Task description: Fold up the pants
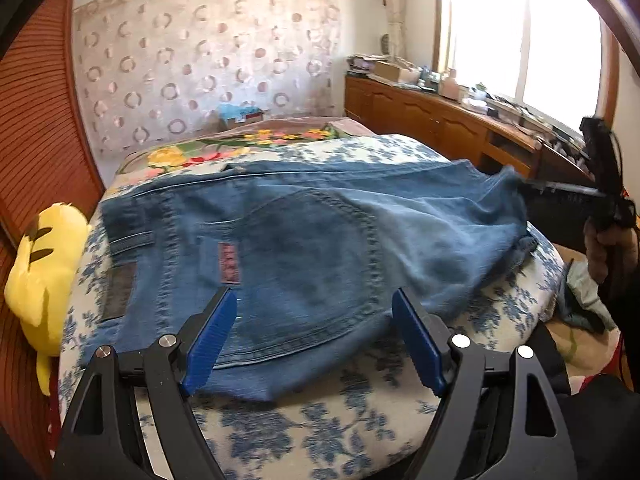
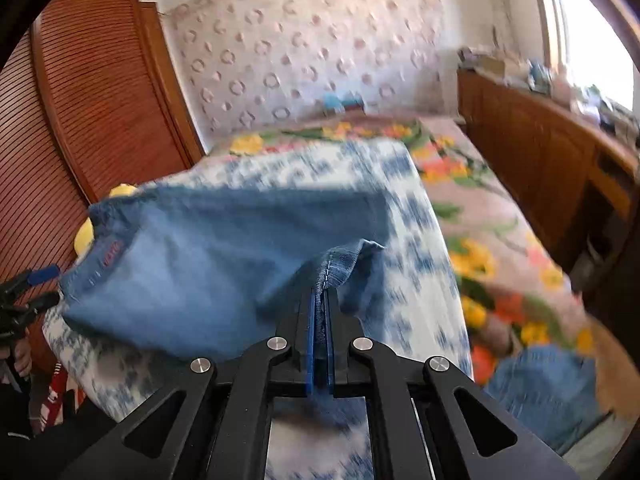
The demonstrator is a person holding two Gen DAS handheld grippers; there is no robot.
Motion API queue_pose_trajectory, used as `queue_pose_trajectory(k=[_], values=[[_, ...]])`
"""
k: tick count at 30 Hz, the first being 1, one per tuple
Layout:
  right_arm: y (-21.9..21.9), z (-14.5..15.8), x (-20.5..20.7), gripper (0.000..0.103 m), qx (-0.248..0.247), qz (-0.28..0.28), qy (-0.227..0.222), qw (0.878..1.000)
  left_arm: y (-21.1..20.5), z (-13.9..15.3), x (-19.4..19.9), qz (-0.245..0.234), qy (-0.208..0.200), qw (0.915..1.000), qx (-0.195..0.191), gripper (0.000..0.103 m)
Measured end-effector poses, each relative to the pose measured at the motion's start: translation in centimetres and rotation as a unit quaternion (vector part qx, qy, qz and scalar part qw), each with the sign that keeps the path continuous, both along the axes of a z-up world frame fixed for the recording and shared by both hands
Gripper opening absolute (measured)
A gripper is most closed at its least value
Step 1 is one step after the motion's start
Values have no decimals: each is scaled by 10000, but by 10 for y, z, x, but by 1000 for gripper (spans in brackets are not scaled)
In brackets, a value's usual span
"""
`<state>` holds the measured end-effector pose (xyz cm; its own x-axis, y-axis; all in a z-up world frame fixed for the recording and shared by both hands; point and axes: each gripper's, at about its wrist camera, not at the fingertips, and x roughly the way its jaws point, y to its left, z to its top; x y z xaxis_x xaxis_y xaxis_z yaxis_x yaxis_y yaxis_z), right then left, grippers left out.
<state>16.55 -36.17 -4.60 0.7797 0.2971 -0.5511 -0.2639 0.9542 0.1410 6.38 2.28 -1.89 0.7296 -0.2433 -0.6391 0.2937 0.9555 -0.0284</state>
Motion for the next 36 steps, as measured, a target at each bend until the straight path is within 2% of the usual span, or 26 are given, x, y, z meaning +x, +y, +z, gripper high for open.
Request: queue_pose_trajectory(k=[7,13,16,20,23,24,25,32,36], values=[[81,50,22,4,-146,772,-588,9952,46,1,-1,506,-81,9987,-63,81],[187,71,28,3,-129,1890,-859,9781,87,3,-6,950,-163,9953,-102,81],[241,73,23,4,-88,2444,-776,9665,107,2,-10,1161,-194,9930,-122,81],[282,62,18,6,-199,2832,-448,9578,121,1,-11,1299,-189,9912,-151,81],[290,54,17,23,-378,2870,-388,9564,121,-1,-9,1287,-191,9914,-145,81],[288,53,17,34,-377,2881,-374,9561,122,-2,-8,1282,-189,9915,-149,81],[286,53,16,40,-340,2904,-367,9556,122,-3,-7,1274,-183,9916,-164,81],[249,55,30,40,-405,2586,-392,9643,102,-10,3,1023,-101,9943,-270,81],[257,47,27,40,-625,2380,-360,9686,84,-16,15,652,-21,9969,-432,78]])
